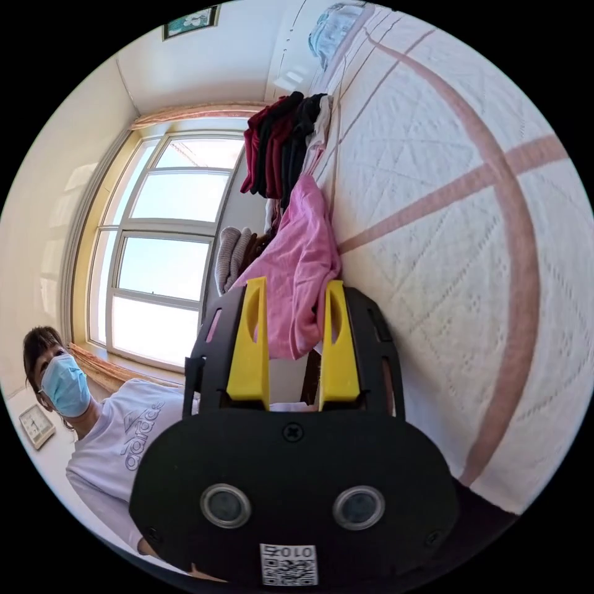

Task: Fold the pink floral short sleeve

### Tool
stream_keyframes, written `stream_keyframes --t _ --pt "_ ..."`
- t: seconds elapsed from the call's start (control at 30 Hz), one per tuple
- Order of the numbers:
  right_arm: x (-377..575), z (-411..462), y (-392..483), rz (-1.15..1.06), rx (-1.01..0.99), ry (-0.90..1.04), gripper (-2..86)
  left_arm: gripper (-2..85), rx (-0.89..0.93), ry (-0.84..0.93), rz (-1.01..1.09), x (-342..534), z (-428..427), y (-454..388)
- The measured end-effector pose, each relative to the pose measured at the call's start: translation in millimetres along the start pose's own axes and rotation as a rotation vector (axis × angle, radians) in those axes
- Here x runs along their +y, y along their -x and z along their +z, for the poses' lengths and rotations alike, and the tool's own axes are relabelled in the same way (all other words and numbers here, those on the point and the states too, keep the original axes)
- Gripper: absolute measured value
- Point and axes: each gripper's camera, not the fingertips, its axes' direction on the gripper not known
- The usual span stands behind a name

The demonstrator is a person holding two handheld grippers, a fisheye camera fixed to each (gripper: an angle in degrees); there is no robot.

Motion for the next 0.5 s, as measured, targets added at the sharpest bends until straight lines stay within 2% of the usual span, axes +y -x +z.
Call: stream_keyframes --t 0.13,0.23,0.33,0.5 --pt "-13.7 29.3 4.2 -0.016 0.024 0.118 9.8 9.5 0.038 -0.028 0.002 5.1 -12.5 3.9" --pt "-13.1 46.8 9.1 -0.011 0.112 0.171 5.8 9.5 0.061 -0.048 -0.009 11.9 -14.8 8.9" --pt "-6.8 50.3 19.4 -0.037 0.196 0.182 4.9 9.5 0.045 -0.044 -0.021 20.0 -14.3 13.0" --pt "8.9 26.2 35.2 -0.067 0.137 0.122 4.4 10.3 -0.007 0.013 -0.016 30.3 -1.6 11.9"
